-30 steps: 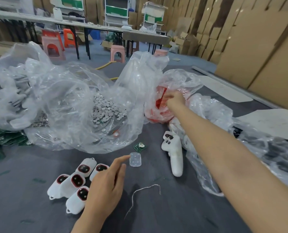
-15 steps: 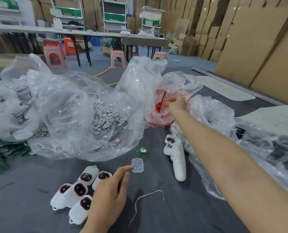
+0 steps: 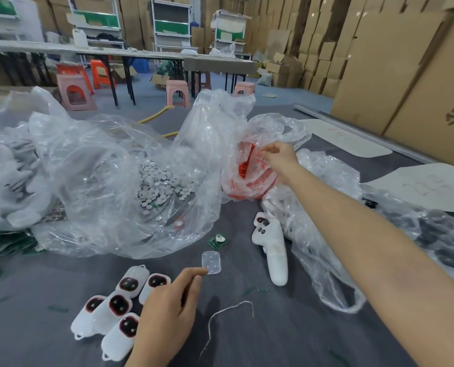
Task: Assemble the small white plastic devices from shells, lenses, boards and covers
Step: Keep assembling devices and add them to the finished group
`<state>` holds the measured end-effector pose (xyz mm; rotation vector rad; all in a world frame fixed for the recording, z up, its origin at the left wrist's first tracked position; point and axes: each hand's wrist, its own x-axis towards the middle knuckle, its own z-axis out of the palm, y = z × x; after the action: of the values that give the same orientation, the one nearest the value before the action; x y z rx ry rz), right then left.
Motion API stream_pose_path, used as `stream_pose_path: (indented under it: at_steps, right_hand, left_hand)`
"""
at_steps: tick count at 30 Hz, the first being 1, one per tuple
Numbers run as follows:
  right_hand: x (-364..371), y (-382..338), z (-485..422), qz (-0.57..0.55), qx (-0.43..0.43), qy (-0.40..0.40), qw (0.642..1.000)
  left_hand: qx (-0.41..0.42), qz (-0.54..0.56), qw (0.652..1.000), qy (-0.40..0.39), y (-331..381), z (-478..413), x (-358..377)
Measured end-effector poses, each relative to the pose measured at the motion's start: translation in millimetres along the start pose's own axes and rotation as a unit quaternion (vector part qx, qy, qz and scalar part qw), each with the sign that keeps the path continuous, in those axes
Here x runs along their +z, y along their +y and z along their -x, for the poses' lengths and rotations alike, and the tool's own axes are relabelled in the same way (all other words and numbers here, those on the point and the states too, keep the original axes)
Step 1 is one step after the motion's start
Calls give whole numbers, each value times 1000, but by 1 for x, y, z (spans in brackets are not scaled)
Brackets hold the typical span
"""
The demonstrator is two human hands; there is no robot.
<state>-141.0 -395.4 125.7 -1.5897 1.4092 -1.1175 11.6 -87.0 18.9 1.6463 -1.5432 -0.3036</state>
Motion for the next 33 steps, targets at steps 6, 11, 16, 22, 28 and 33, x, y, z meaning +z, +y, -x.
stream_pose_path:
  at_steps: [6,11,16,22,28,33]
  right_hand:
    - [-52,-2,-3,13,85,-10,996]
    - [-103,15,-2,182,164,12,970]
    - [-105,45,15,485,145,-139,851]
    - [-70,73,1,508,144,-123,840]
    - [-69,77,-11,632,108,-150,753]
    - [-68,75,-8,679,118,-161,706]
  left_hand:
    - [2,-3,1000,-2,0,2,-3]
    - [-17,-12,1000,-7,-1,3,-2]
    - [-22,-13,1000,-8,-2,2,-1]
    - [-9,-5,1000,18,-3,4,-1]
    - [-2,0,1000,18,-3,2,1]
    - [-2,4,1000,8,-4,2,0]
